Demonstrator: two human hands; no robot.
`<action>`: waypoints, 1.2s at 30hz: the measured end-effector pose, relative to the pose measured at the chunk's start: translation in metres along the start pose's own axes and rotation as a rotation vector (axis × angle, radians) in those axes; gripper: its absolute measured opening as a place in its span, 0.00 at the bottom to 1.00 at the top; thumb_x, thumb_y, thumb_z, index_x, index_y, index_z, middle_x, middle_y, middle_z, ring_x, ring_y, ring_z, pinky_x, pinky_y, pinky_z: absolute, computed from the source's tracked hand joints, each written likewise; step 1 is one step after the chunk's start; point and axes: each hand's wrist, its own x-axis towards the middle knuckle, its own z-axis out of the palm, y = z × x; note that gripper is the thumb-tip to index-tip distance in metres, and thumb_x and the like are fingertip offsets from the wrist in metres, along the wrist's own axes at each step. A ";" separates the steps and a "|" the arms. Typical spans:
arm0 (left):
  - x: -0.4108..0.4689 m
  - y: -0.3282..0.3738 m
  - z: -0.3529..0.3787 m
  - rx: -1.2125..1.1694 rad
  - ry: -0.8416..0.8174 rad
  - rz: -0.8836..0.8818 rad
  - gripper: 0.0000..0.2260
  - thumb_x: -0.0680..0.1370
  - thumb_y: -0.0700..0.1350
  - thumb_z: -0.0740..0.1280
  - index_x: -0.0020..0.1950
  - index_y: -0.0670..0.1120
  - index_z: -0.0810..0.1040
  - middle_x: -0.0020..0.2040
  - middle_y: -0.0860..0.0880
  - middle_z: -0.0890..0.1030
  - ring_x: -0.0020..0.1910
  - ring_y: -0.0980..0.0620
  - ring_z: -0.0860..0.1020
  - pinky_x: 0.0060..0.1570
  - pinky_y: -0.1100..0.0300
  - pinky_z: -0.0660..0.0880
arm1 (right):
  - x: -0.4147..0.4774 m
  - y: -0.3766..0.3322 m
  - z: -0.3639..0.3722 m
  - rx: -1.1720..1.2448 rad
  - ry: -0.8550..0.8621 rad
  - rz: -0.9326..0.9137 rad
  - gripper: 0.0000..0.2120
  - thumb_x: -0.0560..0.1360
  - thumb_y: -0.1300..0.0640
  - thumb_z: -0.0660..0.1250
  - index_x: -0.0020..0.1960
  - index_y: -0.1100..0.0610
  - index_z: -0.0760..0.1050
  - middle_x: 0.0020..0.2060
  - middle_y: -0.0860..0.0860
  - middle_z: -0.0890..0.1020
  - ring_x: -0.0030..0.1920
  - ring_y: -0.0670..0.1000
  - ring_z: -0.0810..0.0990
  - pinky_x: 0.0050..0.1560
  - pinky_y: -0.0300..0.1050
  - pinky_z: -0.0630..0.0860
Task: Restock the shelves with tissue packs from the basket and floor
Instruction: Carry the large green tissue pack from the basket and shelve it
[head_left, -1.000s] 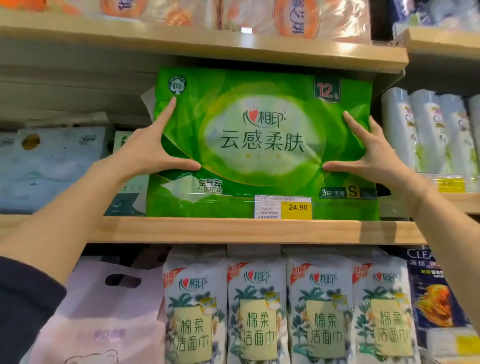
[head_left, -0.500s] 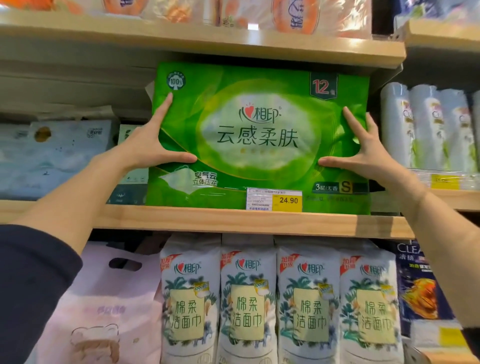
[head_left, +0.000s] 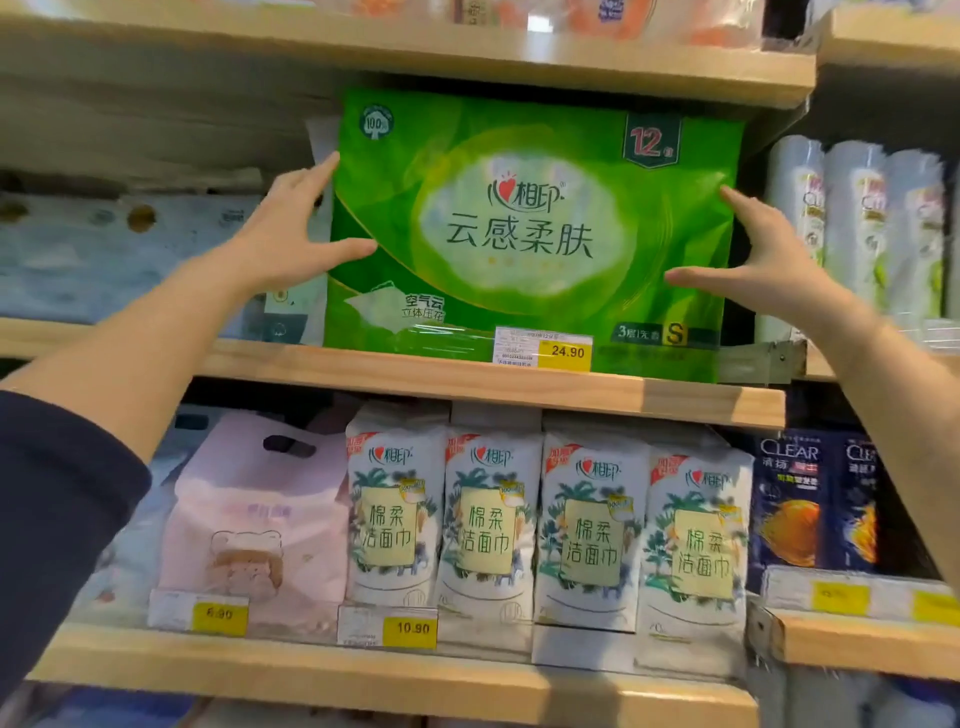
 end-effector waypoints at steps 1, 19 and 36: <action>-0.005 0.002 -0.004 0.006 -0.002 0.011 0.39 0.73 0.57 0.68 0.77 0.53 0.48 0.78 0.46 0.54 0.76 0.48 0.55 0.72 0.52 0.54 | -0.006 -0.005 -0.001 0.002 0.003 -0.001 0.47 0.66 0.45 0.74 0.76 0.50 0.52 0.76 0.54 0.56 0.76 0.53 0.54 0.74 0.53 0.54; -0.169 -0.058 -0.104 0.038 -0.299 0.089 0.33 0.76 0.48 0.66 0.76 0.44 0.55 0.76 0.43 0.59 0.75 0.46 0.58 0.71 0.56 0.54 | -0.194 -0.175 0.041 -0.078 -0.216 0.092 0.40 0.71 0.49 0.70 0.76 0.57 0.53 0.75 0.56 0.60 0.74 0.55 0.58 0.72 0.49 0.55; -0.403 -0.118 -0.124 -0.035 -0.613 -0.103 0.33 0.74 0.52 0.69 0.74 0.43 0.59 0.74 0.41 0.64 0.73 0.44 0.62 0.69 0.57 0.58 | -0.400 -0.220 0.116 0.092 -0.626 0.175 0.40 0.70 0.50 0.72 0.75 0.55 0.55 0.73 0.55 0.63 0.73 0.53 0.60 0.68 0.42 0.58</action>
